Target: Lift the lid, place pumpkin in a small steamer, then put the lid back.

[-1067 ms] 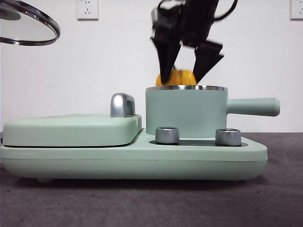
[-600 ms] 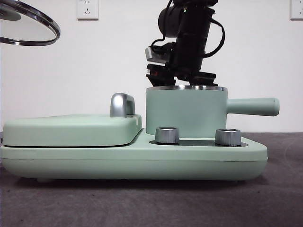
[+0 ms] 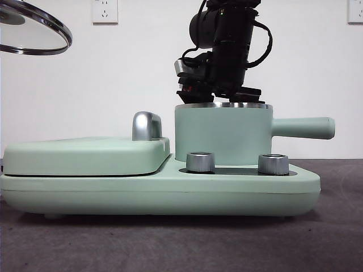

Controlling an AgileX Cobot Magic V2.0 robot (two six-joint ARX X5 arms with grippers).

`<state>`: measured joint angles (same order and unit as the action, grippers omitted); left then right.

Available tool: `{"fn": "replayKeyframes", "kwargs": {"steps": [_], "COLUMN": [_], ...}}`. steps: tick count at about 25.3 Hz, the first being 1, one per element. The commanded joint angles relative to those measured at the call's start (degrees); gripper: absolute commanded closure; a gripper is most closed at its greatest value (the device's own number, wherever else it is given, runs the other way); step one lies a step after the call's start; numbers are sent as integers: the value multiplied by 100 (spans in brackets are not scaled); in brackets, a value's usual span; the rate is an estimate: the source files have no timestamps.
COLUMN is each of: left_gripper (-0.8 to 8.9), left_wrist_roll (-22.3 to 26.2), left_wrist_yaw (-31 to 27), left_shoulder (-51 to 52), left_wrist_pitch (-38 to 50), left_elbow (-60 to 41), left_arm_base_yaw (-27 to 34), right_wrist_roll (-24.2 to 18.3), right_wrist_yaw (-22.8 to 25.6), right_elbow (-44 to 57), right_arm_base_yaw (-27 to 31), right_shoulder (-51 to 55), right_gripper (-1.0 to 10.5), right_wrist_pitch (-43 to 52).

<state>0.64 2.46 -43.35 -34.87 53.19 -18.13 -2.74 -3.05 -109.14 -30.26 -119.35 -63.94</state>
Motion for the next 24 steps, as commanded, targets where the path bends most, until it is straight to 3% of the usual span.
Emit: {"fn": "replayKeyframes", "kwargs": {"steps": [1,5,12,20,24], "left_gripper": [798,798,798,798,798], "left_wrist_roll": [59,59,55,33,35], "left_wrist_yaw": [-15,-15,-15,-11,-7], "left_shoulder": [-13,-13,-13,-13,-13], "left_wrist_pitch": [164,166,162,157,144], "left_elbow": [94,94,94,94,94], "left_arm_base_yaw": [-9,-9,-9,-9,-15], "right_wrist_roll": [-114,-111,-92,179,278], "right_wrist_yaw": [-17,-140,-118,-111,-109], "right_elbow": [-131,-232,-131,3220,4236], "right_arm_base_yaw": [-37,-35,48,151,151], "right_shoulder": [-205,68,1641,4341,5101], "right_gripper": [444,444,539,539,538], "right_wrist_pitch": [17,-105,127,2446,2855]}}
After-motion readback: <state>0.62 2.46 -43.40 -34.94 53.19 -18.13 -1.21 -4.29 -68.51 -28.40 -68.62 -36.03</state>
